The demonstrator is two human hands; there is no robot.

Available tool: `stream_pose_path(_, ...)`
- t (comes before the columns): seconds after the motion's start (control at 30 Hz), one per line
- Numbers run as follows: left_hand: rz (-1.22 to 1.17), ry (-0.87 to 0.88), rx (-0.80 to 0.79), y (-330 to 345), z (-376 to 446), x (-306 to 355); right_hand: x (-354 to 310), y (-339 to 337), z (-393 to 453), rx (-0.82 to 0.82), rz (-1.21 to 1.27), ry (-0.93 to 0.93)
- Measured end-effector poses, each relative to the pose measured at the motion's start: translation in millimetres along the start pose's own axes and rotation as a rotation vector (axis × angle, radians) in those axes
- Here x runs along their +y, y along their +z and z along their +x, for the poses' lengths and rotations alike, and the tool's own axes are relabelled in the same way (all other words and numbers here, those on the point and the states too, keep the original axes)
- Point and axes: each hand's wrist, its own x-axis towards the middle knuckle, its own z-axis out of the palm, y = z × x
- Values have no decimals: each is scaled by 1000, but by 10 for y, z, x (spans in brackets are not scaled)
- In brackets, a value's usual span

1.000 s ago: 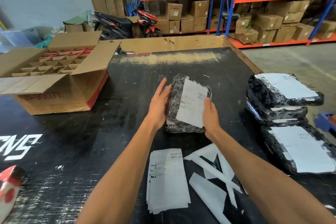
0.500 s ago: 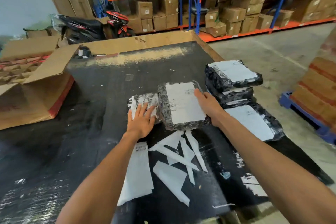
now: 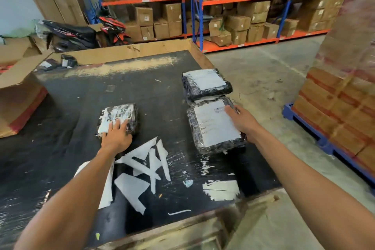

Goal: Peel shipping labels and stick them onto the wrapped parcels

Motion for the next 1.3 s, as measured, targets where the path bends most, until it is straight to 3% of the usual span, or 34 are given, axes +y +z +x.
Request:
stream_pose_path(0.2,14,-27,-60,-32,-118,43,74,-84,341,-43,-105,78)
stream_pose_path(0.33,-102,-57,-23,1,-234,46,51,-148,472,-57,-512,98)
stream_pose_path(0.4,-191,-42,15,29,-295,20,-21,-123,464,-30,-600,68)
stream_pose_path(0.5,-306,-24,84,10,-458,31,-169,50,295,207,-803,-123)
stream_pose_path(0.57,-385,-26,134,-8,-620,41,-251,255,144,247,-866,-275)
stream_pose_path(0.7,-447,0,194,-66,-922,-92,-320,831,-188,139,-799,-595)
stream_pose_path(0.8,-515,24,256,-60,-1097,-463,-384,1406,-489,-94,-686,-703)
stream_pose_path(0.9,-563,22,368,-12,-1258,-852,-472,1954,-724,-416,-588,-666)
stream_pose_path(1.0,-644,54,327,126,-1358,-1093,-549,2424,-918,-569,-529,-563)
stream_pose_path(1.07,-622,84,237,307,-1377,-1224,-558,2735,-986,-607,-524,-471)
stream_pose_path(1.17,-336,92,196,536,-1379,-1309,-512,3115,-1034,-608,-537,-352)
stream_pose_path(1.3,-151,110,213,557,-1363,-1236,-446,3335,-1066,-447,-416,-165)
